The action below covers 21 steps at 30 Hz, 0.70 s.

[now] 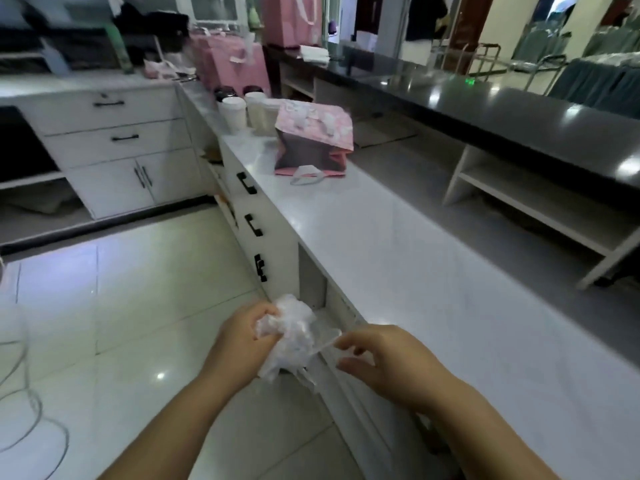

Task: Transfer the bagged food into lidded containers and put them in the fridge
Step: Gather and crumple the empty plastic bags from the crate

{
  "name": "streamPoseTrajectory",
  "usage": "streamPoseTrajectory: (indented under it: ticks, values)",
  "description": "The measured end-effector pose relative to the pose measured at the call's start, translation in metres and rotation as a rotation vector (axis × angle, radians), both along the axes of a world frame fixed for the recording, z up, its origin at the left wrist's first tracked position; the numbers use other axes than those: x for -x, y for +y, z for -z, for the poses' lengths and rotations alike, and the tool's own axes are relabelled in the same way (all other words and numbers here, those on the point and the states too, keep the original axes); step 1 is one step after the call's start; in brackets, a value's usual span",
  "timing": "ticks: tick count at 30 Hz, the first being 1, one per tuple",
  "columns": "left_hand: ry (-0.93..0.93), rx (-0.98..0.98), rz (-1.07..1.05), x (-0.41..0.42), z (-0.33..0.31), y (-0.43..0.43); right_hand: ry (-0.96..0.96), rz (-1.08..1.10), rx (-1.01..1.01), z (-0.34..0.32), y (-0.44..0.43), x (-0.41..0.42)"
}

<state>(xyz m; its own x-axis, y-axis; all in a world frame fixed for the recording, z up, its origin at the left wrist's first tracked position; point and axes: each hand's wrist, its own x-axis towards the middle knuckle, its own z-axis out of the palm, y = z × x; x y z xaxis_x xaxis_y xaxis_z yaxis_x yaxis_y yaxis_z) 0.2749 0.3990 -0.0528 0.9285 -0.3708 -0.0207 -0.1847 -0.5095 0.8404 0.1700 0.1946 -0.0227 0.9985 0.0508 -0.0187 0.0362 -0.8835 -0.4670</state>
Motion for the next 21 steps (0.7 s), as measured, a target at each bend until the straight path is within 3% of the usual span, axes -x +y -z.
streamPoseTrajectory:
  ticks: [8, 21]
  values:
    - [0.068, -0.228, -0.085, -0.070, 0.062, 0.060, 0.388, -0.164, 0.089, 0.053, 0.051, -0.102]
    - [0.370, -0.430, -0.294, -0.196, 0.160, 0.074, 0.661, -0.176, 0.200, 0.167, 0.075, -0.279]
